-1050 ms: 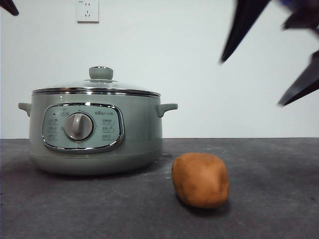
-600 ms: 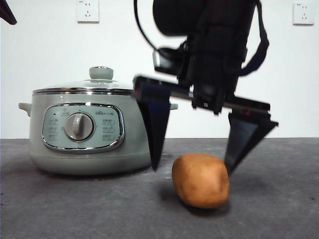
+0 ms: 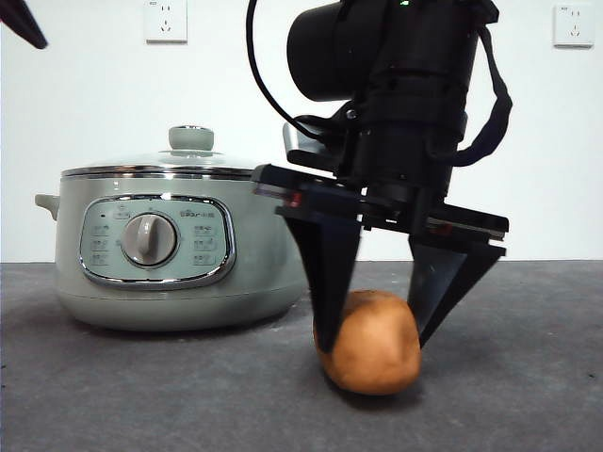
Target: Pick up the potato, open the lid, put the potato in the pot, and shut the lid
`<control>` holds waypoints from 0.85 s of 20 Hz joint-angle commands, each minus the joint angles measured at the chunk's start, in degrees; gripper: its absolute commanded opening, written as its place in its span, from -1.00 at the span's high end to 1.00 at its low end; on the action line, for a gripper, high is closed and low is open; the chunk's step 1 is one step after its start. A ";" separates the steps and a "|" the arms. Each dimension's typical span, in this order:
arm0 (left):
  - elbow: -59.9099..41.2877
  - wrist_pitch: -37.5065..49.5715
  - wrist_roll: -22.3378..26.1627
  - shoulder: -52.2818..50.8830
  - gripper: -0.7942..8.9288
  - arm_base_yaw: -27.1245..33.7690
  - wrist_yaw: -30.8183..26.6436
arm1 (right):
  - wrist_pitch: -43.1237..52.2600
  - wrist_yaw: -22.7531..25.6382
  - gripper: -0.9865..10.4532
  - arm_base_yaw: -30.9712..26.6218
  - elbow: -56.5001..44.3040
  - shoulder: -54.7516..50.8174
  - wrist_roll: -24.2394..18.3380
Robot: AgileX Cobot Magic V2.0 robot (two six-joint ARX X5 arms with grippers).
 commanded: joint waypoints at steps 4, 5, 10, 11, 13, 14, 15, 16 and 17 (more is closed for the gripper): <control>7.67 1.51 -1.09 7.74 -0.32 -5.38 -5.20 | -3.74 4.04 0.86 -0.33 0.77 -0.37 -0.61; 9.94 1.60 -1.09 9.68 -0.32 -6.73 -6.82 | -4.76 4.07 0.86 -0.33 1.09 -1.20 -0.83; 23.85 1.79 -1.03 21.29 -0.32 -13.75 -14.21 | -11.78 4.13 0.86 -0.37 4.15 -8.52 -3.26; 26.27 1.60 -1.03 23.63 -0.32 -14.88 -15.63 | -13.31 4.13 0.86 -0.37 4.79 -10.32 -3.28; 31.30 0.59 -0.55 28.70 -0.32 -17.68 -19.93 | -16.48 4.11 0.86 -0.37 6.19 -14.23 -3.21; 33.83 0.11 0.22 31.32 -0.32 -19.21 -22.64 | -17.92 4.09 0.86 -0.37 6.86 -16.35 -3.15; 35.80 -0.26 1.38 33.46 -0.32 -20.31 -24.57 | -18.84 4.09 0.86 -0.37 7.19 -18.21 -2.97; 37.99 -0.50 3.15 35.98 -0.32 -21.27 -26.71 | -19.52 4.07 0.86 -0.35 7.23 -20.35 -2.91; 39.50 -0.70 4.26 37.86 -0.32 -21.84 -27.93 | -20.11 4.07 0.86 -0.33 7.23 -21.92 -2.60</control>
